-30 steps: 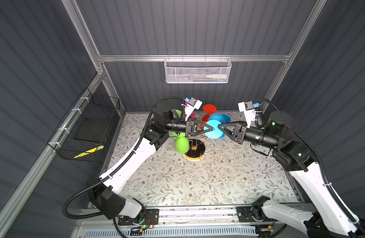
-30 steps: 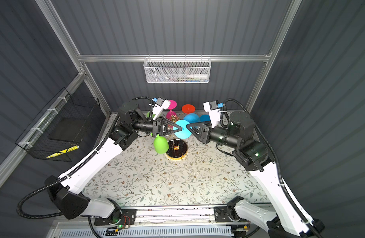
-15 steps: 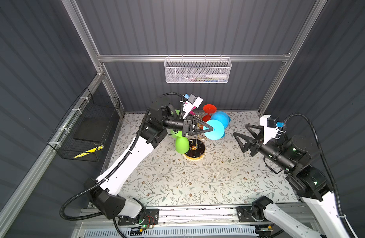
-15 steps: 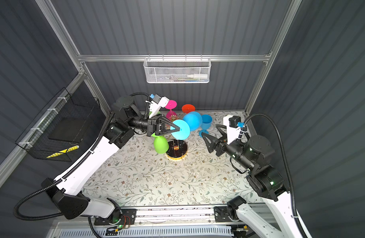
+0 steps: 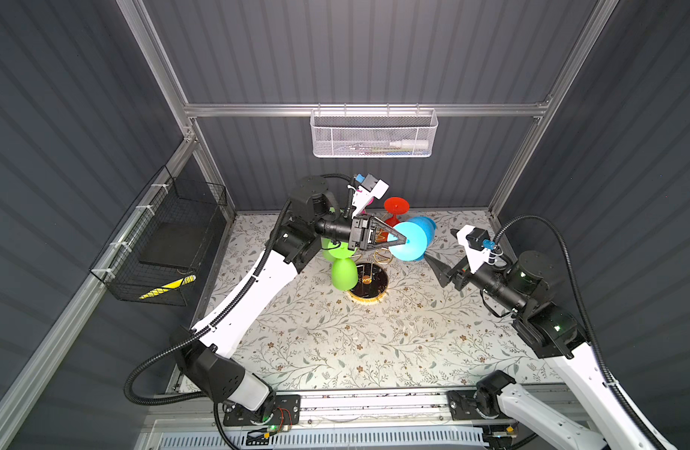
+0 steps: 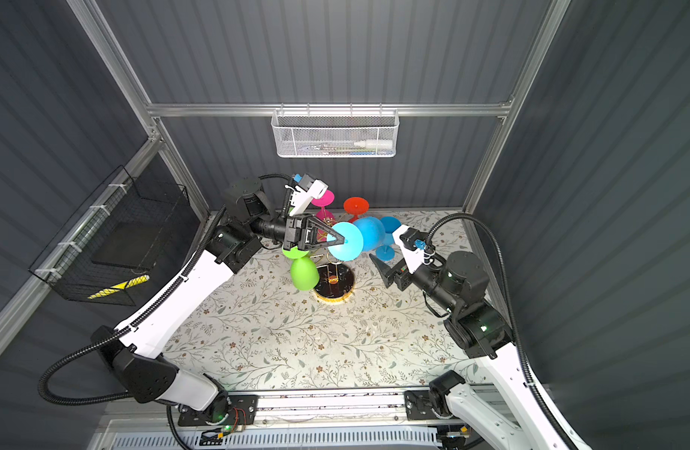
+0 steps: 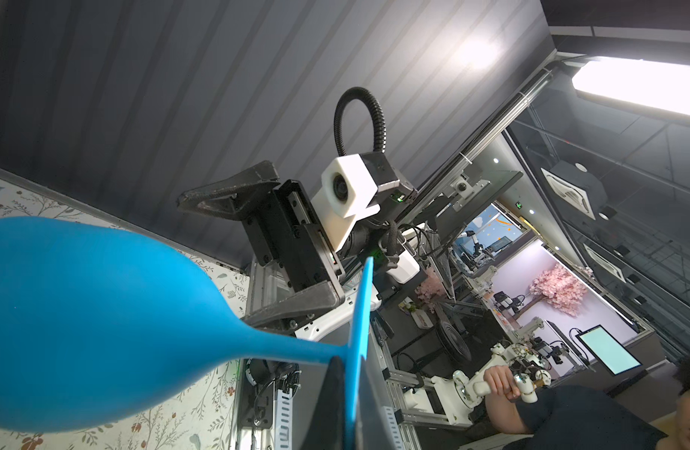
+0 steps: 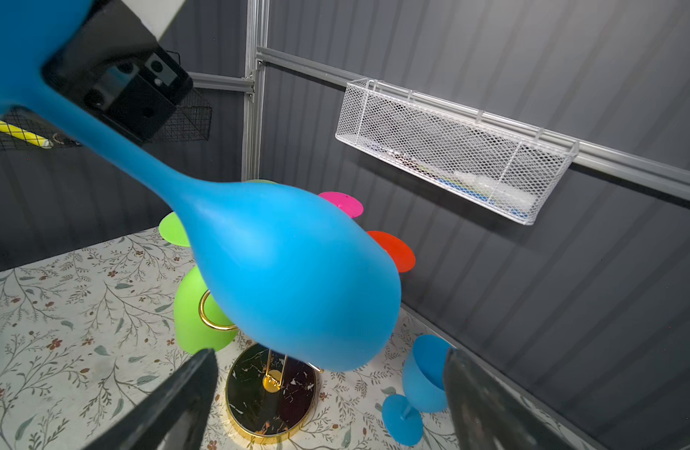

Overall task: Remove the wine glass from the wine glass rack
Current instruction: 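Grasp the blue glass bowl with the right gripper while the left gripper holds the base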

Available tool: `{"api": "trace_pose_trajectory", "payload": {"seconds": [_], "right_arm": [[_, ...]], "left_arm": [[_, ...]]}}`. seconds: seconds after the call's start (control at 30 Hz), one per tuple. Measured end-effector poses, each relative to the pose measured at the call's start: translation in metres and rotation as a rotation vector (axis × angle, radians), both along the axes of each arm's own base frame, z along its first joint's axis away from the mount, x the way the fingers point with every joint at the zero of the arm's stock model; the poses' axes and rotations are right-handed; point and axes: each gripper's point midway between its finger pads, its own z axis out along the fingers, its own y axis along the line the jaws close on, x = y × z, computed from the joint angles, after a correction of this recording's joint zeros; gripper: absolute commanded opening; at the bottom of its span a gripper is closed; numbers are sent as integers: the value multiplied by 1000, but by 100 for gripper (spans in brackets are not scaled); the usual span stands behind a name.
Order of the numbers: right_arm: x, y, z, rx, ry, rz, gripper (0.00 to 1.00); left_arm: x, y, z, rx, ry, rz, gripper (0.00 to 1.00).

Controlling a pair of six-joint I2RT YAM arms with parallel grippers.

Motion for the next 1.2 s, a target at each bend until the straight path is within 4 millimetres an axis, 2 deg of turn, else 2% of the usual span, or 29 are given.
{"api": "trace_pose_trajectory", "payload": {"seconds": [0.2,0.73,1.03,1.2], "right_arm": [[2,9,7,-32,-33,31,95],[16,34,9,-75,-58,126,99],[27,47,-3,-89,-34,170,99],[29,48,-1,-85,-44,172,97]], "left_arm": [[1,1,6,-1,13,3,0],[7,-3,6,17,87,2,0],[5,-2,10,12,102,-8,0],[4,-2,13,7,104,-11,0]]}}
